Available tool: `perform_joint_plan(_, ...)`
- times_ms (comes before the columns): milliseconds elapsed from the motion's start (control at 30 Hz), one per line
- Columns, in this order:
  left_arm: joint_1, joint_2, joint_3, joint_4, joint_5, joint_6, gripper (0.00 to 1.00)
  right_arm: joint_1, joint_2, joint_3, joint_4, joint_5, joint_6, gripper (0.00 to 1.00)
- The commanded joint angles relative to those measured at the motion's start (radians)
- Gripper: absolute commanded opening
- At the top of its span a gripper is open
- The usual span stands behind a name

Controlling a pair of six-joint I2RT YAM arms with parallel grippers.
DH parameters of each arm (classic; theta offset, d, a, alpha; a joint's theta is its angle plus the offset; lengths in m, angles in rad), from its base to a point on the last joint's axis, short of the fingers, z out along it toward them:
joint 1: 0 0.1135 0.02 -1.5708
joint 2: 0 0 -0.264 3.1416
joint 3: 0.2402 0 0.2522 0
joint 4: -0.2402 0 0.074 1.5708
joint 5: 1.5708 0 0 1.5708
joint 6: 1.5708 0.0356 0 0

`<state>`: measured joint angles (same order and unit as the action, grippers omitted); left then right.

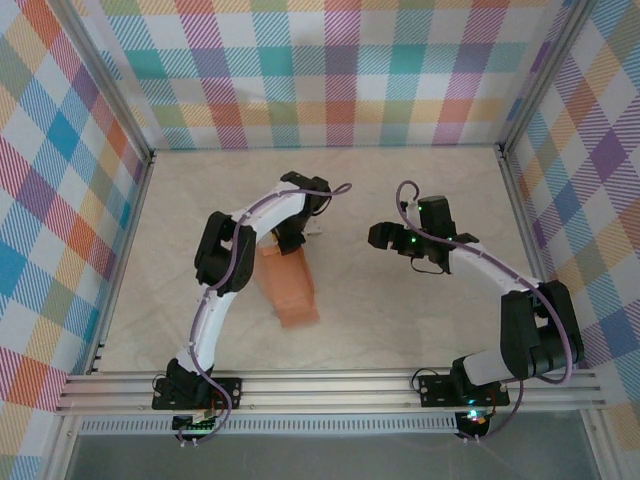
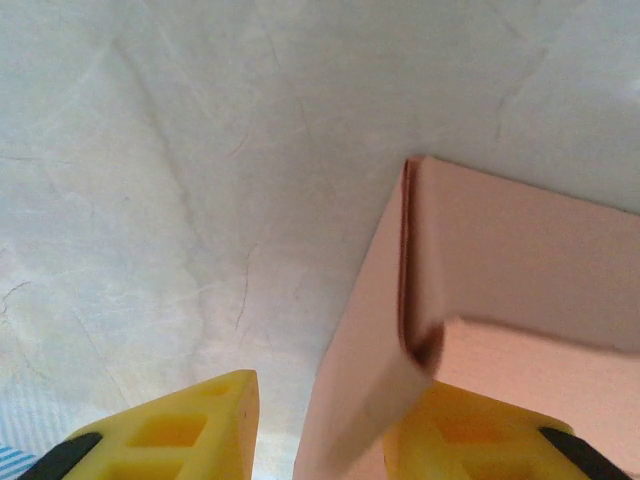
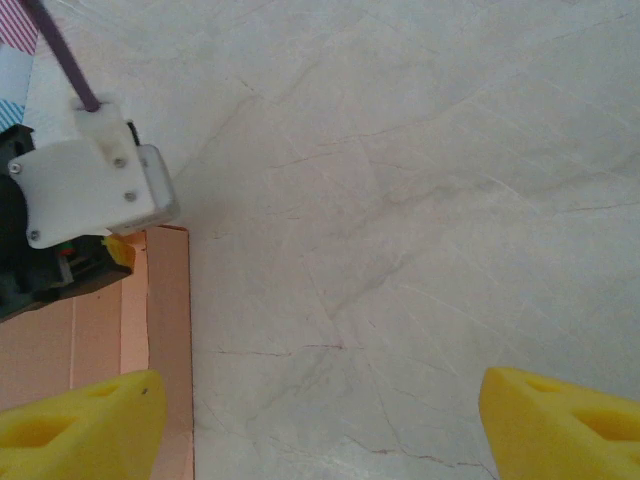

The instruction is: Fold the paper box

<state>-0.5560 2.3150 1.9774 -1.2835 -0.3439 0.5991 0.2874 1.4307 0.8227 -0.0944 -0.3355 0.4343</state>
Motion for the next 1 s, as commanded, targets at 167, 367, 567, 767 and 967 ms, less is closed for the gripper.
perform_joint_plan(167,-0.002,-0.174,0.02,0.048,0.107,-0.003,0.44,0.005,0.022,0.022,0.015,-0.027,-0.029,0.81)
perform_joint_plan(367,-0.001,-0.367,-0.037,0.256,0.15,-0.115,0.63,0.008,0.073,0.072,0.02,-0.054,-0.089,0.81)
perform_joint_plan(567,0.05,-0.629,-0.24,0.504,0.127,-0.384,0.9,0.04,0.163,0.151,-0.001,-0.165,-0.364,0.82)
perform_joint_plan(767,0.299,-0.971,-0.589,0.651,0.26,-0.763,1.0,0.09,0.258,0.256,-0.022,-0.183,-0.696,0.8)
perform_joint_plan(967,0.523,-1.203,-0.878,0.636,0.241,-0.955,1.0,0.167,0.39,0.44,-0.109,-0.209,-0.93,0.81)
